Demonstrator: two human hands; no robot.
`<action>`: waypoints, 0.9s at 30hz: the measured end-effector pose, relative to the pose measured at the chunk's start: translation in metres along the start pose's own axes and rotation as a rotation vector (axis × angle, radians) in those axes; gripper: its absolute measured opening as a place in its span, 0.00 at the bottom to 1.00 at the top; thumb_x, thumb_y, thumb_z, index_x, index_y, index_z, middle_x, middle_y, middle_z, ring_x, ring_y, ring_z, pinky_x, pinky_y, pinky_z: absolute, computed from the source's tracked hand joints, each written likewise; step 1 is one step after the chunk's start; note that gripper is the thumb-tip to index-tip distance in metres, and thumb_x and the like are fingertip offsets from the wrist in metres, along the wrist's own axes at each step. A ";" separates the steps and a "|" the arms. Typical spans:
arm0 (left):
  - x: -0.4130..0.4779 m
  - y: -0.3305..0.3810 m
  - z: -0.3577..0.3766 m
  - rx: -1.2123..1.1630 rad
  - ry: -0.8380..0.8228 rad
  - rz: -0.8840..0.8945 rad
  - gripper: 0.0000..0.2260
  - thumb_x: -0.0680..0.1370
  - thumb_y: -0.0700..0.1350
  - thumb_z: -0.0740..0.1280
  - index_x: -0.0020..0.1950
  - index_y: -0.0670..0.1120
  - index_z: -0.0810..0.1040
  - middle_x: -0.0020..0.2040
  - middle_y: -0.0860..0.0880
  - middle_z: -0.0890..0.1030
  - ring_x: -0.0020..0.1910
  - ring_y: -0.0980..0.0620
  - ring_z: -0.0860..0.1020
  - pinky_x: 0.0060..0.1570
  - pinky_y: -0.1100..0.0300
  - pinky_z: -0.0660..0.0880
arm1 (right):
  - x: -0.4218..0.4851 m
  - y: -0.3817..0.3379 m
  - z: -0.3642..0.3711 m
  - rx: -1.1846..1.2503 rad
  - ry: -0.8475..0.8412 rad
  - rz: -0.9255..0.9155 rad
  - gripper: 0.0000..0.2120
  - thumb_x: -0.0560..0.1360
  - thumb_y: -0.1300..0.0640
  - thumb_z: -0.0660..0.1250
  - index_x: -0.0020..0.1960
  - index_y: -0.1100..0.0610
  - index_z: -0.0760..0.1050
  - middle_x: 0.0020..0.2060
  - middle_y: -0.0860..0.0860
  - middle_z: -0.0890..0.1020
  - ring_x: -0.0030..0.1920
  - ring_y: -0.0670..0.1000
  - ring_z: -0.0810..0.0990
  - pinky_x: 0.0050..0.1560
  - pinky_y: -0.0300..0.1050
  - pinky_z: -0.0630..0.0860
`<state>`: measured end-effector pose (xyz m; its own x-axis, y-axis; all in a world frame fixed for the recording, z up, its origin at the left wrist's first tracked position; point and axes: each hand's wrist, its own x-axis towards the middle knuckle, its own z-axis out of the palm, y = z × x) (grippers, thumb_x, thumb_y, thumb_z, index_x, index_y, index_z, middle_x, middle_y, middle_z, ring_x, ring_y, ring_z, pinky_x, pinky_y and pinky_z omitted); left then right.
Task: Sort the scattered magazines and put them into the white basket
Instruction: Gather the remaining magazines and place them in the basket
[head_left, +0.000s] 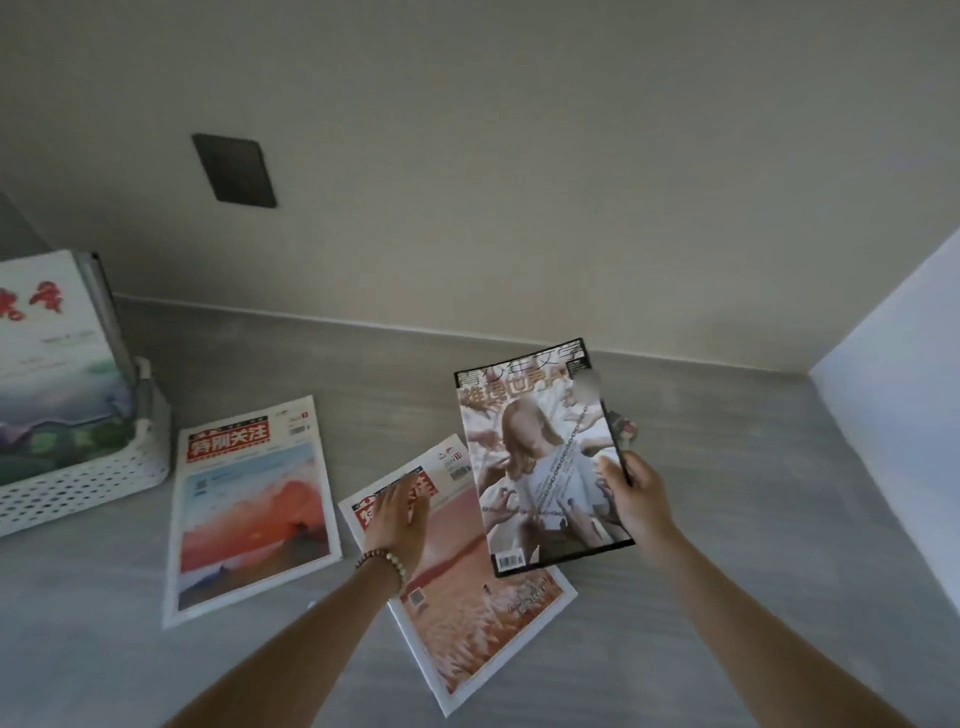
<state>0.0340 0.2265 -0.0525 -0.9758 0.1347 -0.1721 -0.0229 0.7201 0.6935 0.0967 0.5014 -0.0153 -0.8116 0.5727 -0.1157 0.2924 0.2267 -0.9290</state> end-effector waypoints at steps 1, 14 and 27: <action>0.000 -0.012 -0.012 0.009 0.058 -0.025 0.19 0.81 0.49 0.53 0.70 0.45 0.64 0.70 0.45 0.68 0.70 0.47 0.64 0.69 0.52 0.62 | -0.005 0.000 0.020 -0.028 -0.070 0.004 0.06 0.76 0.59 0.65 0.45 0.62 0.76 0.30 0.49 0.77 0.30 0.40 0.76 0.28 0.27 0.69; -0.025 -0.130 -0.092 0.297 0.099 -0.595 0.37 0.74 0.67 0.53 0.75 0.54 0.40 0.77 0.48 0.39 0.75 0.40 0.38 0.71 0.40 0.39 | -0.045 0.023 0.095 -0.622 -0.335 -0.048 0.24 0.78 0.46 0.59 0.69 0.57 0.67 0.61 0.55 0.78 0.60 0.54 0.77 0.54 0.47 0.73; -0.011 -0.126 -0.118 -0.028 0.295 -0.739 0.49 0.60 0.54 0.78 0.72 0.44 0.54 0.67 0.37 0.64 0.67 0.38 0.63 0.66 0.45 0.63 | -0.059 0.022 0.096 -0.717 -0.102 -0.221 0.15 0.71 0.47 0.68 0.47 0.57 0.70 0.47 0.53 0.75 0.42 0.51 0.74 0.35 0.43 0.69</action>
<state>0.0217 0.0543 -0.0554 -0.7233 -0.5597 -0.4044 -0.6881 0.5352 0.4901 0.1027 0.3968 -0.0630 -0.9220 0.3867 -0.0179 0.3467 0.8042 -0.4827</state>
